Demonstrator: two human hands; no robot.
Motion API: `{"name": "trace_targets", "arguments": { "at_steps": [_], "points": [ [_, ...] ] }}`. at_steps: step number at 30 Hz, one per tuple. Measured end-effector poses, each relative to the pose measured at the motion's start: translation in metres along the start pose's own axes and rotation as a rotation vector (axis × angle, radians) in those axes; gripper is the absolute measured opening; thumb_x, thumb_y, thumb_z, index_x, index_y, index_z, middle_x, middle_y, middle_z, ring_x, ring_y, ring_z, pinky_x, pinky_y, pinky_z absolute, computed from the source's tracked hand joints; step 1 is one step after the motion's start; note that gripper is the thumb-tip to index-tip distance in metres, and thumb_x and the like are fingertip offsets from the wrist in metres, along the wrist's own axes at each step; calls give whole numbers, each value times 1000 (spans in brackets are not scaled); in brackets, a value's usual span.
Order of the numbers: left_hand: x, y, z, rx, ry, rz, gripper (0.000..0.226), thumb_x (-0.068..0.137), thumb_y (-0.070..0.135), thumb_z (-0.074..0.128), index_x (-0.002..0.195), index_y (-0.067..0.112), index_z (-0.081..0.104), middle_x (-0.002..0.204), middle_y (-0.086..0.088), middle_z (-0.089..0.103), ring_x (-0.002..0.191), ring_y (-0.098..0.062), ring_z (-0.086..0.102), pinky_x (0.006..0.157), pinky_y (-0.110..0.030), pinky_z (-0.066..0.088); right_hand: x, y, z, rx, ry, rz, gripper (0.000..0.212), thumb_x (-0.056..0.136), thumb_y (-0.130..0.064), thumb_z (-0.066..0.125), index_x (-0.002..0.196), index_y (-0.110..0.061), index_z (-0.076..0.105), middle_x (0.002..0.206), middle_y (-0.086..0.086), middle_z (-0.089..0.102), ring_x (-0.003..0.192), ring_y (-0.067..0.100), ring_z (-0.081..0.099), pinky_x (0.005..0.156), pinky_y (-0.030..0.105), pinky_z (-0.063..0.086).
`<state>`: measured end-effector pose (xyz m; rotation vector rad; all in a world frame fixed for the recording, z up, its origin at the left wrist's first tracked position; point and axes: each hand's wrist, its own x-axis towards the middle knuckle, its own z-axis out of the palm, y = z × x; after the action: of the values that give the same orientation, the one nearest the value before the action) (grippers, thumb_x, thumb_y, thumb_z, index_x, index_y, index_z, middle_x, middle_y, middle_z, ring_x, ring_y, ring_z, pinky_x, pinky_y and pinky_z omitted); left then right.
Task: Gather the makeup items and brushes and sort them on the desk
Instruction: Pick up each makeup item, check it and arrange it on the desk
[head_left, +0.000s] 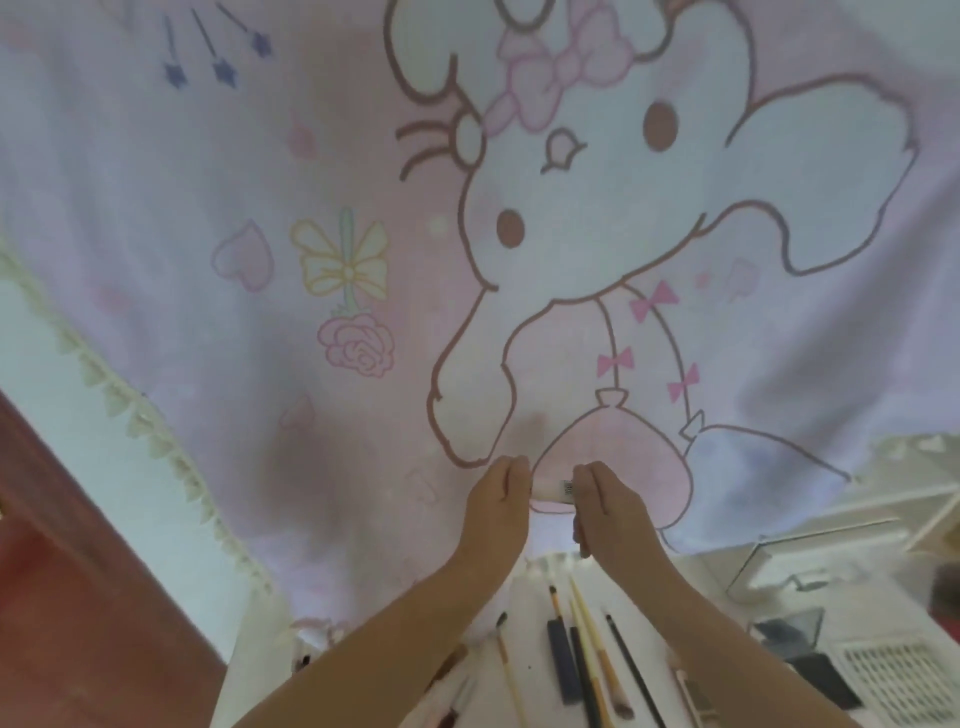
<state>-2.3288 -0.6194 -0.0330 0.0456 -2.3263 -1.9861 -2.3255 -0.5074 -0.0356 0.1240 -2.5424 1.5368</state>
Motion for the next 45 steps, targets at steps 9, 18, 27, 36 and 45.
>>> {"name": "trace_targets", "arguments": {
  "at_steps": [9, 18, 27, 36, 45],
  "points": [
    [3, 68, -24, 359, 129, 147, 48, 101, 23, 26, 82, -5, 60, 81, -20, 63, 78, -30, 59, 71, -33, 41, 23, -63, 0, 70, 351, -316, 54, 93, -25, 33, 39, -24, 28, 38, -10, 27, 33, 12, 38, 38, 13, 30],
    [6, 80, -52, 253, -227, -377, 44, 95, 26, 25, 54, 15, 35, 33, 7, 30, 21, -4, 21, 32, -11, 14, 45, -67, -9, -360, 333, -1068, 71, 99, -23, 16, 40, -4, 50, 33, 4, 43, 27, 14, 37, 42, 12, 16],
    [8, 89, -55, 490, 177, 197, 45, 98, 29, 28, 88, -1, 60, 73, -15, 57, 67, -27, 53, 57, -26, 33, 50, -110, -2, 241, -72, 135, 48, 96, -31, 36, 52, -14, 38, 42, -1, 36, 37, 11, 31, 36, 17, 24],
    [17, 77, -59, 393, 340, 312, 61, 91, 32, 26, 78, -15, 62, 72, -30, 62, 68, -38, 58, 56, -30, 38, 42, -109, 18, 406, 13, 202, 38, 94, -19, 35, 57, -12, 39, 54, 2, 34, 47, 12, 31, 43, 22, 24],
    [13, 85, -54, -124, 41, -343, 32, 94, 15, 28, 63, 13, 35, 41, 4, 31, 22, -3, 25, 28, -8, 23, 47, -89, 7, -232, 153, -585, 34, 78, -38, 17, 45, -30, 22, 40, -16, 23, 32, 2, 22, 35, 13, 17]
  ]
}}
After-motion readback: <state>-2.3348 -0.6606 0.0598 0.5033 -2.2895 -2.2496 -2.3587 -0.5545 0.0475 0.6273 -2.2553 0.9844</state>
